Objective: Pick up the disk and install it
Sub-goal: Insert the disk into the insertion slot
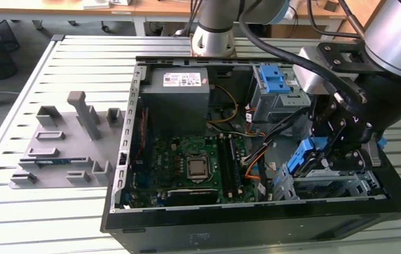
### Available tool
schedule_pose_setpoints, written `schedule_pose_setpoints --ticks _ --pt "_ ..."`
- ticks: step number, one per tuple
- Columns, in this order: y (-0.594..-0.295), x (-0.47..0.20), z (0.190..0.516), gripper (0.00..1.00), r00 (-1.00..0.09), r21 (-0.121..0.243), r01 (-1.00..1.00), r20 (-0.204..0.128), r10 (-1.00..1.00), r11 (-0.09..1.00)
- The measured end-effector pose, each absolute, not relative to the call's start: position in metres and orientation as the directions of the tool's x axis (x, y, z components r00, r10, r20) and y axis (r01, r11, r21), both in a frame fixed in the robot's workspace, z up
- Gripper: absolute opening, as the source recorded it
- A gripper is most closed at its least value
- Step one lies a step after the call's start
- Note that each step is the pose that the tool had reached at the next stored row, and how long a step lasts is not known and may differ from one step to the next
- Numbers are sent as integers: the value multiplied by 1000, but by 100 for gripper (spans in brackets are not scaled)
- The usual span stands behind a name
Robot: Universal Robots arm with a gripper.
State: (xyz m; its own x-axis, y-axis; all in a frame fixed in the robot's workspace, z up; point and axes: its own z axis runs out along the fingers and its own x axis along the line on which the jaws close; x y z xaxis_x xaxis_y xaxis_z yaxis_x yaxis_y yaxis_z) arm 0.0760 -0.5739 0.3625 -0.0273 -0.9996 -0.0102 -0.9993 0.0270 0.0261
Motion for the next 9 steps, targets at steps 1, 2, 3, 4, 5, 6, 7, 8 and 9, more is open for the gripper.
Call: schedule_pose_setpoints --ticks 1,2,3,4,5,6,7,8,9 --pt "-574 76 362 36 -27 26 -999 -10 -1000 27" --pt "-574 76 361 36 -27 26 -999 -10 -1000 27" --pt "-574 76 360 36 -27 26 -999 -10 -1000 27" --pt "-574 76 359 36 -27 26 -999 -10 -1000 27" --pt "-574 76 358 36 -27 26 -999 -10 -1000 27" --pt "-574 76 357 36 -27 26 -999 -10 -1000 27" --pt "-574 76 357 36 -27 26 -999 -10 -1000 27" --pt "-574 76 357 36 -27 26 -999 -10 -1000 27" --pt "-574 76 357 36 -27 26 -999 -10 -1000 27"
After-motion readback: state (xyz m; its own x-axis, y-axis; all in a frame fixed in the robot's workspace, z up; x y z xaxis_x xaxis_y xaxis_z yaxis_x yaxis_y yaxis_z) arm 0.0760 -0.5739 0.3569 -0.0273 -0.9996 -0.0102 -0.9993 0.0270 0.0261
